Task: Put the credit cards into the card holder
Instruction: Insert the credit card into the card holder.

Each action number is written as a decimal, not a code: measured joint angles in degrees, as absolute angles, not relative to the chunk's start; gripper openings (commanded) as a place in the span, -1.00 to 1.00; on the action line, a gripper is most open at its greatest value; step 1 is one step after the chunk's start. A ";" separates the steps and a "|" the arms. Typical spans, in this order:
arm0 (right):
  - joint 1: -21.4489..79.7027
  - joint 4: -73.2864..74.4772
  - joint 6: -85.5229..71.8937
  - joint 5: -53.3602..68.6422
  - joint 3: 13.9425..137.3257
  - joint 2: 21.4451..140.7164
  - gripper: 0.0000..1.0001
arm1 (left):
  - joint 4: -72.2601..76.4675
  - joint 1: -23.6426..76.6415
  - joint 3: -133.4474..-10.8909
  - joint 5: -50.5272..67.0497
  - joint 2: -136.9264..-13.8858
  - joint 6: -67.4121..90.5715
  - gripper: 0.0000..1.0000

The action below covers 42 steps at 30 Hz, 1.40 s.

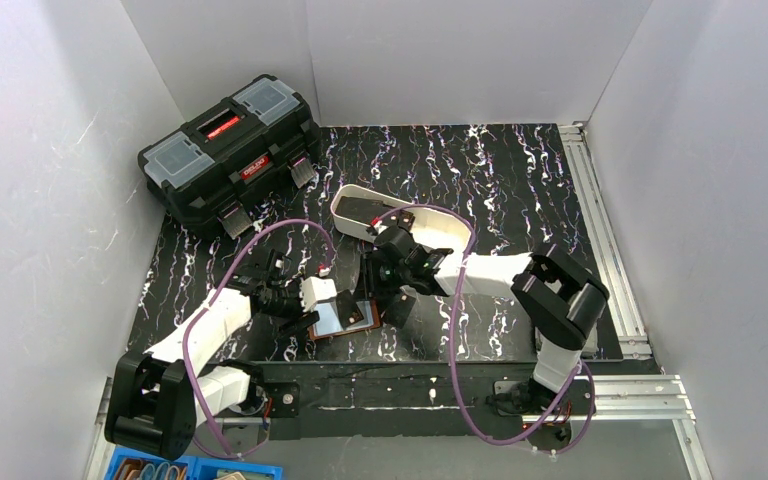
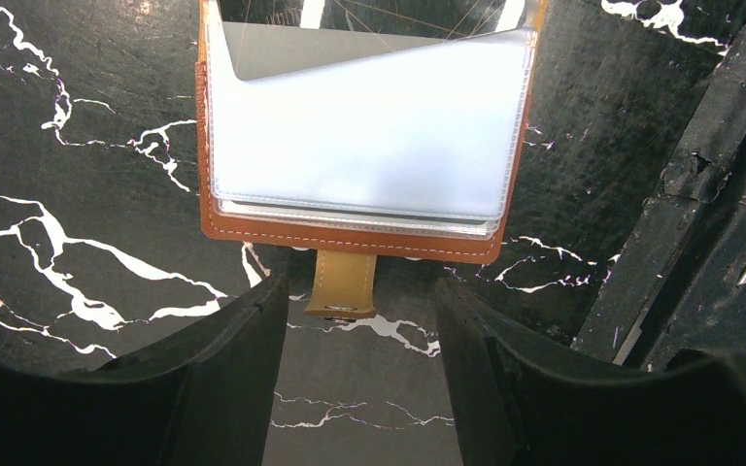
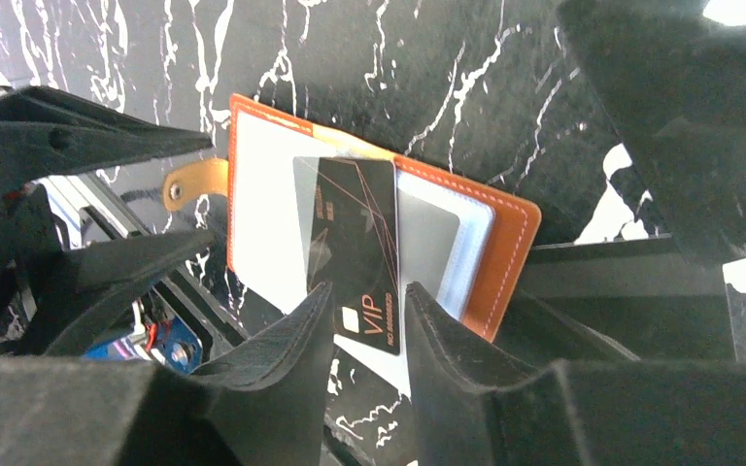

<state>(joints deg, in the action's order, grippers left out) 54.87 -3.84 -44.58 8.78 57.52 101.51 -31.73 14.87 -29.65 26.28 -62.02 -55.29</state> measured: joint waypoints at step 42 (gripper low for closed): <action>56.64 -2.83 -43.20 13.06 54.54 102.15 -0.66 | -29.19 17.87 -28.56 23.92 -62.52 -54.39 0.06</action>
